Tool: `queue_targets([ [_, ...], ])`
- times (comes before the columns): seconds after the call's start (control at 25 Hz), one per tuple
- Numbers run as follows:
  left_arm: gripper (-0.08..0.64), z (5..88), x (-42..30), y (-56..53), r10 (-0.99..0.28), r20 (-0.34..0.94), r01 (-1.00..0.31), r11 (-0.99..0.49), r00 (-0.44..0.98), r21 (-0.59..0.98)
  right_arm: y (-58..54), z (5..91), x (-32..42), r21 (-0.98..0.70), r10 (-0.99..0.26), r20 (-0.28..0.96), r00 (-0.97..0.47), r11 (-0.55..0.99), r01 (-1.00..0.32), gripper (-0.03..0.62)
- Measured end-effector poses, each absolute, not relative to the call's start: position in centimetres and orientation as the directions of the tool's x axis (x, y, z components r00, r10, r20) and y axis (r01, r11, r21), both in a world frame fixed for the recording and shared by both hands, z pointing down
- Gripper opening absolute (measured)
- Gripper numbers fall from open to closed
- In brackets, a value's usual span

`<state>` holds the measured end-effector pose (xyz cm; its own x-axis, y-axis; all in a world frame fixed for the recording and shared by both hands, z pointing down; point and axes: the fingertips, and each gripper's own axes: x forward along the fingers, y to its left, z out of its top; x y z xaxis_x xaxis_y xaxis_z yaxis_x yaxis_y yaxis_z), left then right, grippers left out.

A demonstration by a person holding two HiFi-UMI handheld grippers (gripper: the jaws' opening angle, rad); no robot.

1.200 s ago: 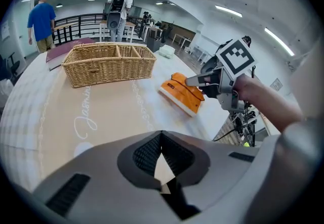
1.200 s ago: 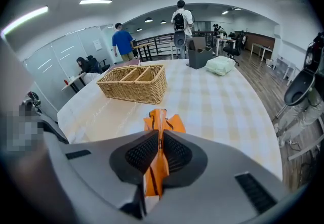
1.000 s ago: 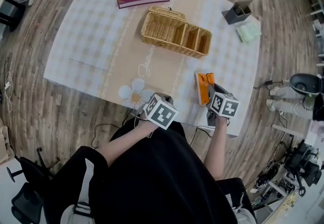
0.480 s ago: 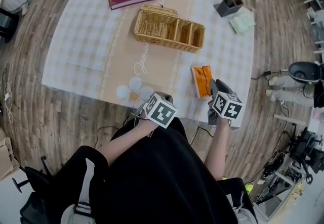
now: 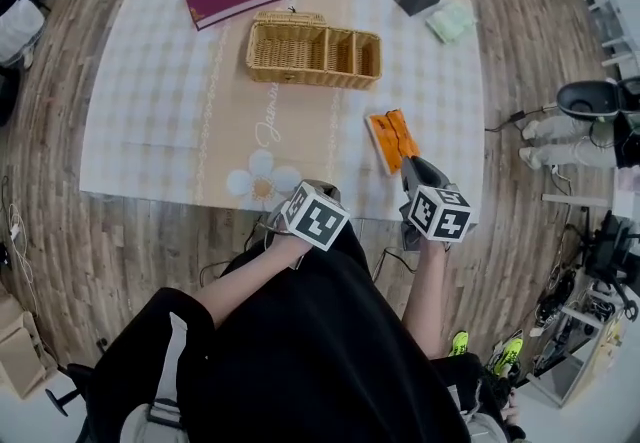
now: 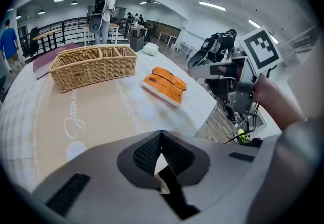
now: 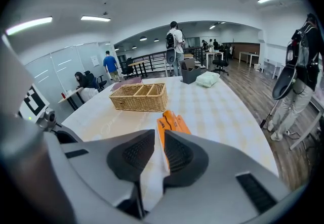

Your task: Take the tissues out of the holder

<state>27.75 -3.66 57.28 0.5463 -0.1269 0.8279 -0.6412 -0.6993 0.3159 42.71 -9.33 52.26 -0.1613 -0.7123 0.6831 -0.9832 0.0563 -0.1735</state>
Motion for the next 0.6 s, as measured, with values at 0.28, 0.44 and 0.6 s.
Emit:
queue_targets([
  [0.28, 0.0, 57.2, 27.6, -2.2, -0.105, 0.822, -0.603, -0.732, 0.56, 0.318, -5.9, 52.1, 41.2, -0.202, -0.715, 0.68, -0.16, 0.027, -0.979, 0.038],
  [0.44, 0.0, 57.1, 27.4, -1.7, -0.097, 0.82, -0.59, -0.742, 0.564, 0.318, -3.8, 52.1, 39.8, -0.214, -0.701, 0.691, -0.178, 0.037, -0.976, 0.024],
  [0.6, 0.0, 57.2, 27.5, -1.2, -0.09, 0.819, -0.579, -0.75, 0.567, 0.318, -1.8, 52.8, 38.0, -0.239, -0.675, 0.709, -0.203, 0.041, -0.97, 0.015],
])
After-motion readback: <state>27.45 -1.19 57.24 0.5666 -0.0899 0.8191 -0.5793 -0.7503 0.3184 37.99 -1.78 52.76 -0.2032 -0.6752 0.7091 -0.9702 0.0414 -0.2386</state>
